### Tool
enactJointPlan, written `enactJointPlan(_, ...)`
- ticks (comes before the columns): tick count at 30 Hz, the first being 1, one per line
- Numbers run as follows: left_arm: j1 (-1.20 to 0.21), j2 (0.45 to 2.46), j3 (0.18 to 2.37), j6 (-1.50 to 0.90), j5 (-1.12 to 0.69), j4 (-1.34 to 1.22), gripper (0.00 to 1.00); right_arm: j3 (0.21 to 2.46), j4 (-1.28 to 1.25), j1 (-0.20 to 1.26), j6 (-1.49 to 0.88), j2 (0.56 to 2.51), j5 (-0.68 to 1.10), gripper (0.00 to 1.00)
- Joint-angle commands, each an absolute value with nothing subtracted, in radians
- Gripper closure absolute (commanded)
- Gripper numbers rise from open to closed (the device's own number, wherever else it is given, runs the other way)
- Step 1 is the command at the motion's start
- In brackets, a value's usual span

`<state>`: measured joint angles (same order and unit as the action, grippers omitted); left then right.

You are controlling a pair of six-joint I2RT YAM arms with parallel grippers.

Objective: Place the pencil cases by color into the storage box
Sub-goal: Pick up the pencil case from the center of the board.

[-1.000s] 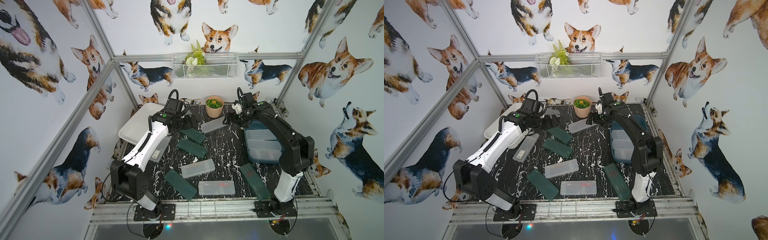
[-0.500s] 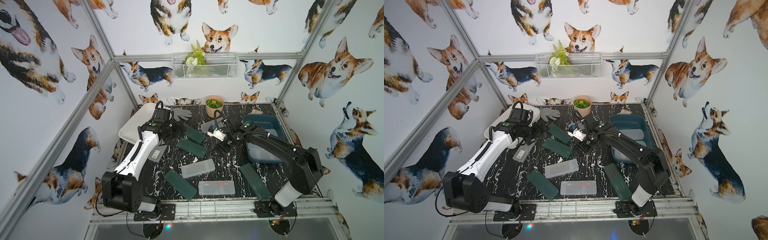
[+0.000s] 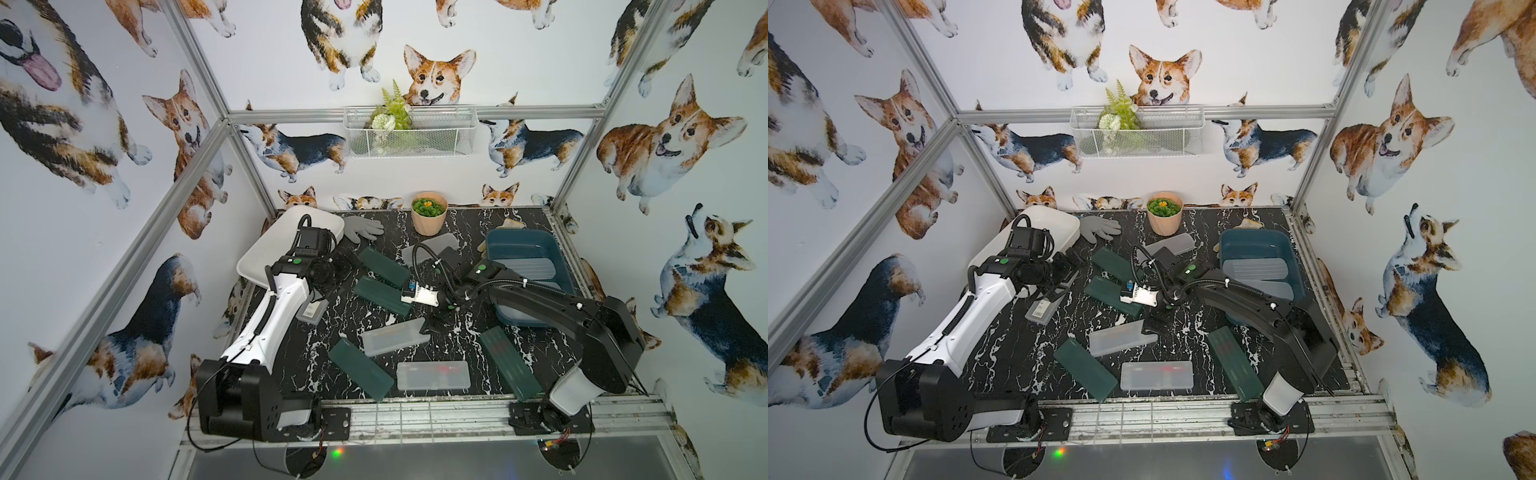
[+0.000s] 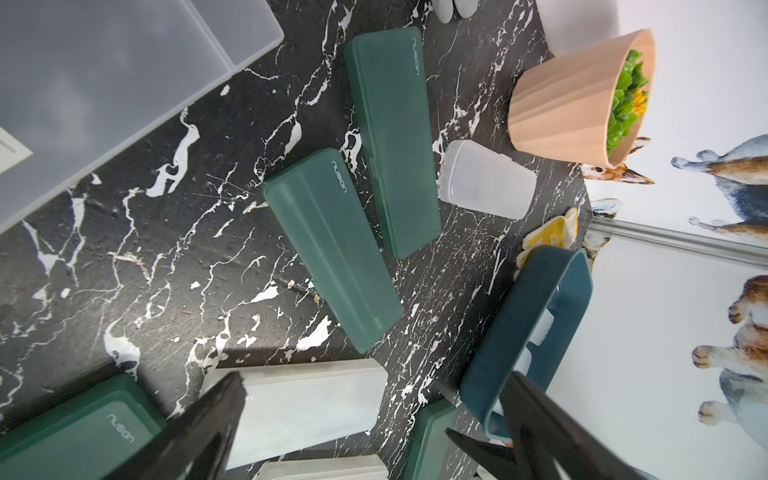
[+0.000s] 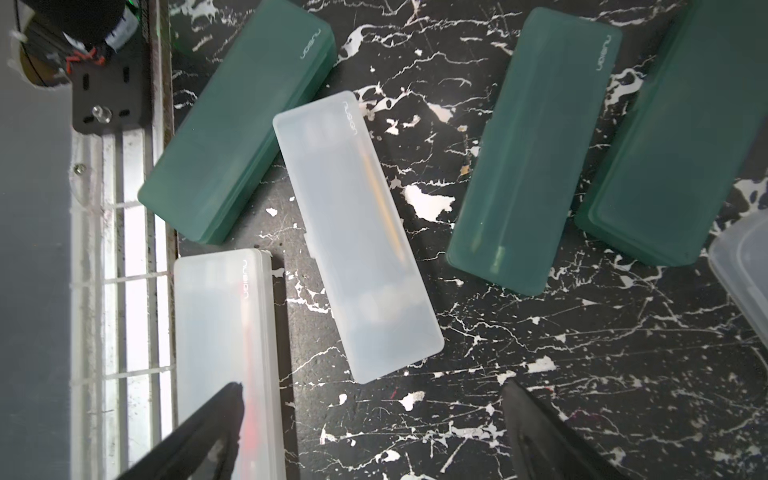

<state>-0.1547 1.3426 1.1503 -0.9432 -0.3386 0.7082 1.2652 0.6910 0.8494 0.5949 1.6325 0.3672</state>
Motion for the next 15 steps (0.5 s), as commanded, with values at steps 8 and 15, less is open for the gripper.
enactJointPlan(8,-0.15,1.319,1.153,-0.96,-0.335,0.722,0.01,1.239,0.631,0.91,0.707,1.717,0.339,0.03)
enactJointPlan(15,-0.152,1.316,1.15,-0.946,-0.322,0.726,0.01,1.238,0.573,0.951,0.734,1.785,0.276,0.03)
